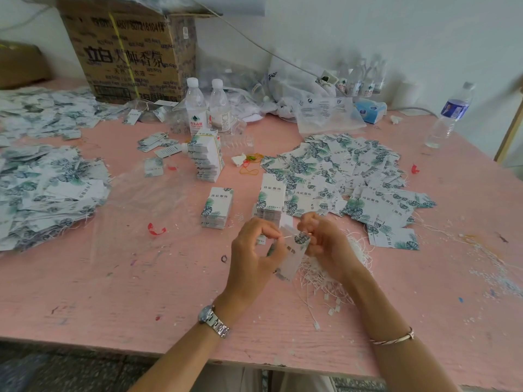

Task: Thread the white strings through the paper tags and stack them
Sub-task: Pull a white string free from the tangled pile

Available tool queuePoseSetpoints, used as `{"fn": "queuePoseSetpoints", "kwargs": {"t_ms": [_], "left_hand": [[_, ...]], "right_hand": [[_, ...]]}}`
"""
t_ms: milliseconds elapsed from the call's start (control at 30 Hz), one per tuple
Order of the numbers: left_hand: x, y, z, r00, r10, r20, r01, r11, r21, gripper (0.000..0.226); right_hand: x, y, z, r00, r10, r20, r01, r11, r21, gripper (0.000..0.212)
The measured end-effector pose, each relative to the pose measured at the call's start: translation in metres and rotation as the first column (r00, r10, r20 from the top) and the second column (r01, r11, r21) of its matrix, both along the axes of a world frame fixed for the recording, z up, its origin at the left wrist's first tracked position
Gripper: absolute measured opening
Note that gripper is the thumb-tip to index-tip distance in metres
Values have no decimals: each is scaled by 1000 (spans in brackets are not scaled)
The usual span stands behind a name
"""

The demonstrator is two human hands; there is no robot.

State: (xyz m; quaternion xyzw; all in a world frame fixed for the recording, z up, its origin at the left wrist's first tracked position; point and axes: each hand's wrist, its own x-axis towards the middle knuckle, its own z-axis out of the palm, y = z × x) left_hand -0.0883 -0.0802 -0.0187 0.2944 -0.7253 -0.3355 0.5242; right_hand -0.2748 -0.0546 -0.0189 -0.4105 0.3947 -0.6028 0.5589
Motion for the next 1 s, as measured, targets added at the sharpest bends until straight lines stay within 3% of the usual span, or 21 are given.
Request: {"fn": "queuePoseSetpoints", "kwargs": {"t_ms": [133,367,467,700,1000], "left_hand": [[1,-1,-3,990,-61,-127,83,981,174,12],[1,-14,-9,936,-11,-351,138,931,339,12],[0,-17,-10,936,-17,-353,140,934,327,10],[-12,-19,-14,946,-80,-315,194,917,348,14],[-29,-17,-19,959,-81,-273,178,918,354,21]], "right_hand": [[-10,0,3,983,-65,171,66,998,2,10],[-17,2,5,972,-193,134,198,980,-21,5],[-17,2,6,972,-186,143,193,981,-31,3],[-14,0,5,980,-123,158,133,989,-59,25],[-16,-4,-6,995,-102,3,102,991,-86,17]]}}
